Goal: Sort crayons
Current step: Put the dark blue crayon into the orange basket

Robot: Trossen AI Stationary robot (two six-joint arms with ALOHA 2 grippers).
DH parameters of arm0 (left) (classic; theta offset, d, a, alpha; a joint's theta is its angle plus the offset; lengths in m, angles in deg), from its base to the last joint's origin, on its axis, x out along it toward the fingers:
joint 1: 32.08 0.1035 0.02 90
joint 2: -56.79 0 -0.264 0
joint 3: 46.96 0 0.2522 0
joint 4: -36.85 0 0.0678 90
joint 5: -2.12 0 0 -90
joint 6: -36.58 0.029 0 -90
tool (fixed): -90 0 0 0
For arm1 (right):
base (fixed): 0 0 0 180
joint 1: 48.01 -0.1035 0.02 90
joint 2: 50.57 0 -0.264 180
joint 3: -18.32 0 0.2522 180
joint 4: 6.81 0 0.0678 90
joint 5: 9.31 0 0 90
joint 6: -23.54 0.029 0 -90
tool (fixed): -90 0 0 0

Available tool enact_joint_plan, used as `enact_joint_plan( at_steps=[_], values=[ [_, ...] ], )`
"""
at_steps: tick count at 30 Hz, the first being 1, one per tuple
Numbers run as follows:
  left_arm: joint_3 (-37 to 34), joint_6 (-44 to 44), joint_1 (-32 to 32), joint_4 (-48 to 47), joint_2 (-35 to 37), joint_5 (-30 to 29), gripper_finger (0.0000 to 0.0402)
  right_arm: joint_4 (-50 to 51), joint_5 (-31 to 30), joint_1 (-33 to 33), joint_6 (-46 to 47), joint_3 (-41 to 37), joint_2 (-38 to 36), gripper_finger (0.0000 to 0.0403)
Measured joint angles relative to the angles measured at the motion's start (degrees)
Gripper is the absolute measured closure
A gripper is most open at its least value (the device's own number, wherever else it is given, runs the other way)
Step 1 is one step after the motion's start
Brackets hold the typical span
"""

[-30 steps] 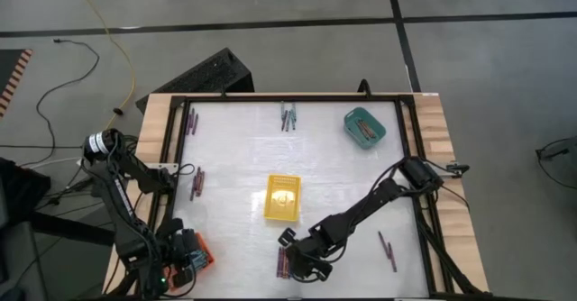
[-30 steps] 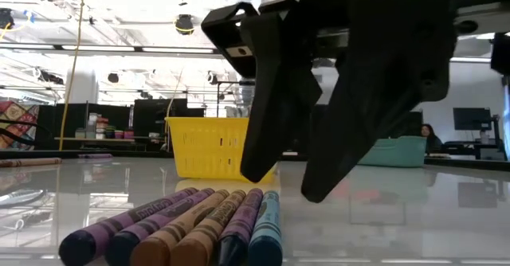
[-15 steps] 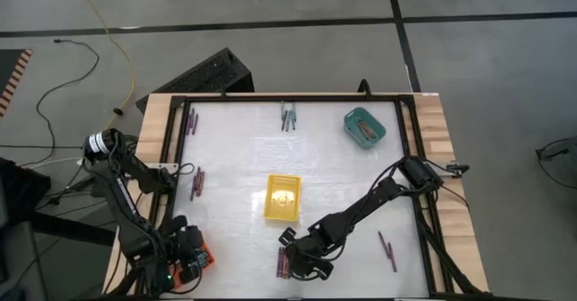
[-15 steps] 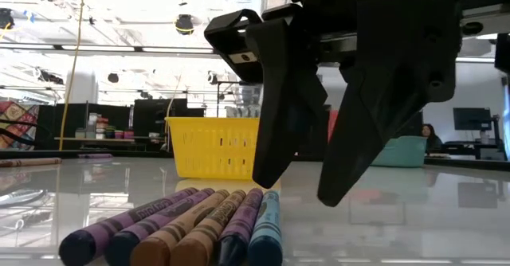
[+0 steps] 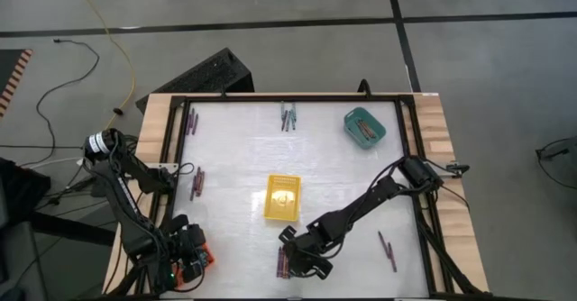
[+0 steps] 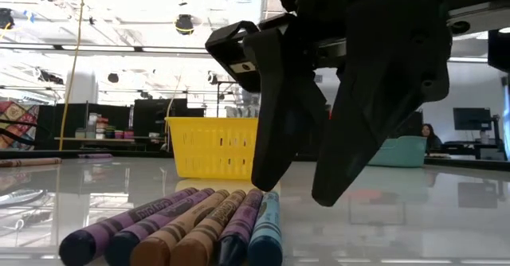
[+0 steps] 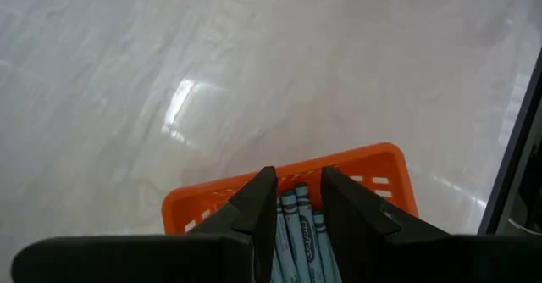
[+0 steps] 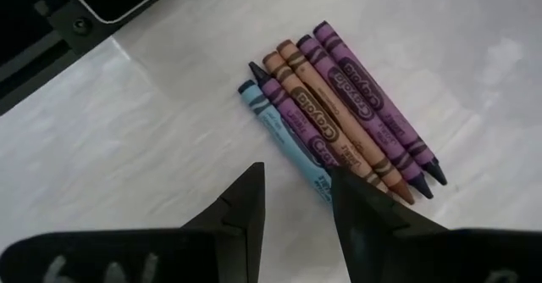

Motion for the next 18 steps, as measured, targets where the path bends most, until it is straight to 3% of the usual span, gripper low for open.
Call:
enact_joint_plan(
  at_steps=[18],
  values=[
    [0.0, 0.0, 0.0, 0.1, 0.0, -0.2, 0.0319, 1.1, 1.5, 0.8, 2.5, 0.0, 0.0, 0.0271]
  ],
)
